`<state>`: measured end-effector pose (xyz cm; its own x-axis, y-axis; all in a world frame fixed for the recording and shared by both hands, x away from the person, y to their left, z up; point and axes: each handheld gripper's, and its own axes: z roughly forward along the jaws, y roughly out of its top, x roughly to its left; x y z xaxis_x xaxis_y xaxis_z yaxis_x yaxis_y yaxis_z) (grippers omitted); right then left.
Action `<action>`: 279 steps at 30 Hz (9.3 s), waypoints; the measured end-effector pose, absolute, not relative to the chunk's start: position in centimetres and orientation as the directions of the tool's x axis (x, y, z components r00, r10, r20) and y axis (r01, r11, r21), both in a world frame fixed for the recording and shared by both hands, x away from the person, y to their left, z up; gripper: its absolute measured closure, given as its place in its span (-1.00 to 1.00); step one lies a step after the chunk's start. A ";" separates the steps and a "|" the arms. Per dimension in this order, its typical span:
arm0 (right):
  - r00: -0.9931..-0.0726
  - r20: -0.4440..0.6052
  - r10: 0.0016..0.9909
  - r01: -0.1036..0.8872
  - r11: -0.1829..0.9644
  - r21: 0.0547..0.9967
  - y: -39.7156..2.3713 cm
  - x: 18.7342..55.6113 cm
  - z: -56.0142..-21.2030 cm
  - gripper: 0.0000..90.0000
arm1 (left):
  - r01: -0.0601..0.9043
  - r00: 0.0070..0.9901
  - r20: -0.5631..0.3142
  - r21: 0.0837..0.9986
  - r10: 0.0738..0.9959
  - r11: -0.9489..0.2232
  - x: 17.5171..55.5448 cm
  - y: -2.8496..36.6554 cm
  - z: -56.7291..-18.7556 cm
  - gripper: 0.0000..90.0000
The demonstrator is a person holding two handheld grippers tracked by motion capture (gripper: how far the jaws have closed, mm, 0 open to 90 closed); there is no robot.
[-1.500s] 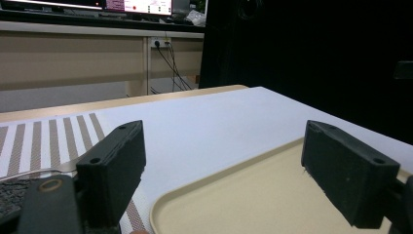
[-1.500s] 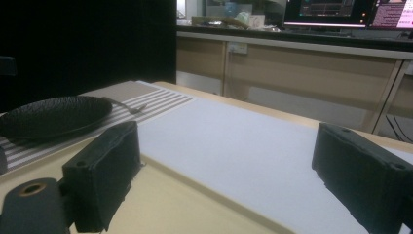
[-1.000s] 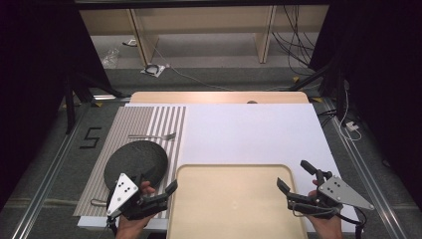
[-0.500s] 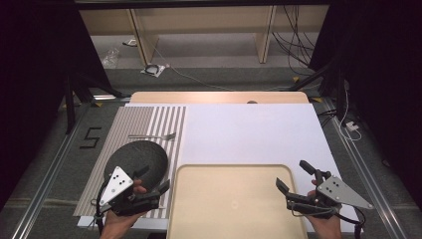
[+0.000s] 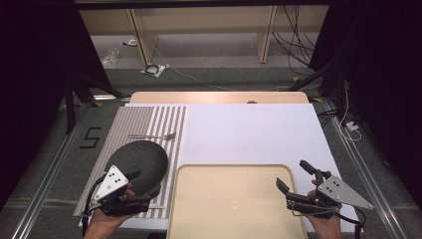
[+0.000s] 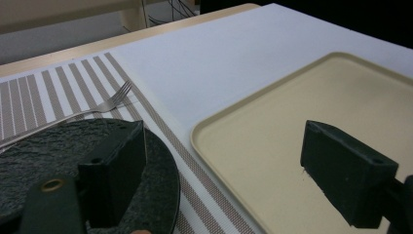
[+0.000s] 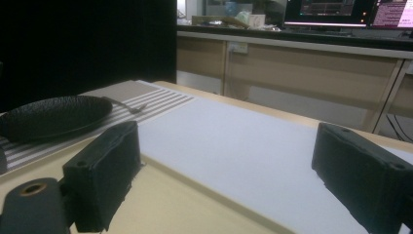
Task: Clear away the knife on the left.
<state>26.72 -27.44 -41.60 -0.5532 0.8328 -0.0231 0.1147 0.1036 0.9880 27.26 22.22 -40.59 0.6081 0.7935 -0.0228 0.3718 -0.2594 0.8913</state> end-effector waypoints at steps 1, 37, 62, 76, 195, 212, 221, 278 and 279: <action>-0.554 -0.024 0.832 0.114 0.105 0.988 -27.4 26.7 -41.6 -0.75 | 0.378 0.609 -0.019 0.886 0.793 -0.270 27.3 22.3 -40.6 -0.63; -0.555 -0.025 0.832 0.115 0.106 0.988 -27.5 26.8 -41.6 -0.74 | 0.522 0.607 0.041 0.732 0.793 -0.437 27.5 26.5 -41.0 -0.61; -0.555 -0.023 0.832 0.123 0.109 0.986 -27.4 26.8 -41.7 -0.74 | 0.629 0.614 0.055 0.569 0.787 -0.530 28.0 29.2 -42.7 -0.59; -0.557 -0.028 0.830 0.119 0.113 0.986 -27.4 26.9 -41.7 -0.74 | 0.673 0.609 0.047 0.497 0.792 -0.547 28.8 30.7 -43.5 -0.58; -0.569 -0.022 0.822 0.132 0.117 0.984 -27.2 27.1 -41.9 -0.72 | 0.457 0.881 0.071 0.127 0.467 -0.880 29.8 26.2 -44.6 0.76; -0.569 -0.025 0.822 0.132 0.121 0.984 -27.2 27.0 -41.8 -0.72 | 0.499 0.853 0.019 0.268 0.522 -0.824 29.3 24.3 -42.8 0.76; -0.569 -0.024 0.822 0.131 0.120 0.984 -27.2 27.0 -41.8 -0.72 | 0.518 0.835 0.007 0.325 0.550 -0.791 29.3 22.3 -41.9 0.76; -0.574 -0.027 0.819 0.119 0.116 0.986 -27.3 26.9 -41.7 -0.71 | 0.460 0.881 -0.088 0.389 0.465 -0.798 29.3 10.2 -41.7 0.76; -0.573 -0.029 0.819 0.118 0.117 0.986 -27.3 26.9 -41.8 -0.71 | 0.459 0.882 -0.090 0.383 0.462 -0.802 29.2 9.9 -41.9 0.76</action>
